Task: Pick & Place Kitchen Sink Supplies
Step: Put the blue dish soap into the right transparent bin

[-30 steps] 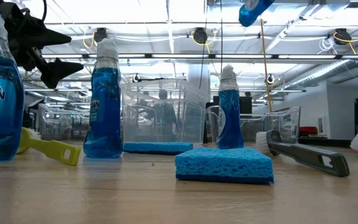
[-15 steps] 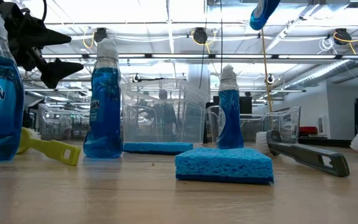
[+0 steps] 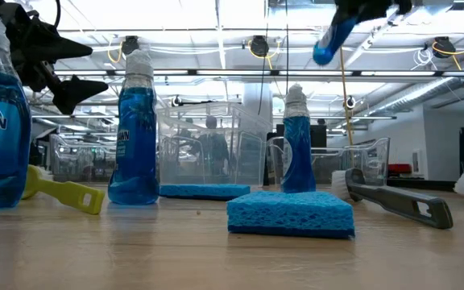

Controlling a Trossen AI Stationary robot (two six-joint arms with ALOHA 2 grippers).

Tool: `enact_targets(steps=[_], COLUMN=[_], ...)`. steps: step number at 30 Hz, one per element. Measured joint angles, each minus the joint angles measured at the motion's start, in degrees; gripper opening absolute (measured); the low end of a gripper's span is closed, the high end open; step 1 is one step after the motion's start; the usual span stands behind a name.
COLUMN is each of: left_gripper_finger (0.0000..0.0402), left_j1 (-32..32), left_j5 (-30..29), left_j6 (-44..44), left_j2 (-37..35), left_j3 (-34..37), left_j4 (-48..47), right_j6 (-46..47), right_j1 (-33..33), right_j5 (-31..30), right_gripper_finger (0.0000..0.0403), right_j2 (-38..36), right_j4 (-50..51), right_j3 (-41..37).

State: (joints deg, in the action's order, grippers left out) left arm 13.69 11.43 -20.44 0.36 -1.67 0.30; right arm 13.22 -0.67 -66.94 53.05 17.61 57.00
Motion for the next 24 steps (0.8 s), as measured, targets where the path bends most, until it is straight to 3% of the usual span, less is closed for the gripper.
enact_targets(steps=[8,20,24], left_gripper_finger=[0.0365,0.0365,0.0365], left_j1=[-0.02,0.00,-0.01], left_j5=[-0.01,-0.01,-0.03], left_j6=[0.06,0.08,0.28], left_j2=[0.00,0.00,0.00], left_j3=[0.00,0.00,0.00], left_j4=[0.01,0.00,0.02], right_j6=[17.01,24.75,24.22], right_j1=[9.93,27.57,31.94], right_j5=[17.27,43.59,49.58], right_gripper_finger=[0.0162,0.0162,0.0162], right_j2=[0.03,1.22,3.01], right_j4=[12.77,20.82,21.70], right_j3=[-2.00,-2.04,-2.04])
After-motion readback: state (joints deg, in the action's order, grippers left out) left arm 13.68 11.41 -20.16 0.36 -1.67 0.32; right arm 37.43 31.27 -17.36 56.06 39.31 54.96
